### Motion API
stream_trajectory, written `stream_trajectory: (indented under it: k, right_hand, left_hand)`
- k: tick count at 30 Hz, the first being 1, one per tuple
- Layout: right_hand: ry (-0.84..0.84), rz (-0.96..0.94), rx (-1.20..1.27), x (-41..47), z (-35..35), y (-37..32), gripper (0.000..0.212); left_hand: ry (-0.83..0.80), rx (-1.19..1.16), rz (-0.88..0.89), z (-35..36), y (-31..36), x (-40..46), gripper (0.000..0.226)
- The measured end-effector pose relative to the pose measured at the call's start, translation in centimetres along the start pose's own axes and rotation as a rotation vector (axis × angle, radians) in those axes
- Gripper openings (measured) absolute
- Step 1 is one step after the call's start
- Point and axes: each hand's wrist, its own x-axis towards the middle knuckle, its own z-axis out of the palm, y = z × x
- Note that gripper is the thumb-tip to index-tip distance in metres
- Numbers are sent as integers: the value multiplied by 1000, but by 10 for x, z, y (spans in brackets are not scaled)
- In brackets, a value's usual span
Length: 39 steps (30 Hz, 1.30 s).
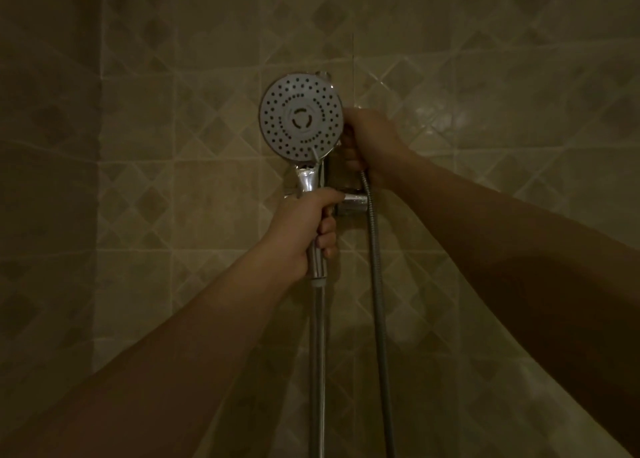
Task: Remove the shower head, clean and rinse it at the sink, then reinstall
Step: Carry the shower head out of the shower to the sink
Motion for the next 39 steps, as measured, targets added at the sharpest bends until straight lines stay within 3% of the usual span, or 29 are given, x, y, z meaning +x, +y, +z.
stream_trajectory:
  k: [5, 10, 17, 24, 31, 39]
  right_hand:
    - [6, 11, 13, 3, 8, 11, 29]
    - [6, 29, 83, 0, 9, 19, 32]
    - [-156, 153, 19, -7, 5, 16, 33]
    - [-100, 136, 125, -13, 6, 13, 34]
    - [-82, -162, -403, -28, 16, 3, 31]
    - [-59, -339, -595, -91, 35, 31, 31]
  left_hand:
    - [1, 17, 1, 0, 0, -2, 37]
    - [22, 26, 5, 3, -3, -4, 35]
    - [27, 2, -36, 0, -13, -15, 35]
    - [12, -30, -45, -13, -21, -23, 36]
    - [14, -32, -63, -21, -33, -36, 35]
    - [83, -69, -92, -51, -69, -83, 38]
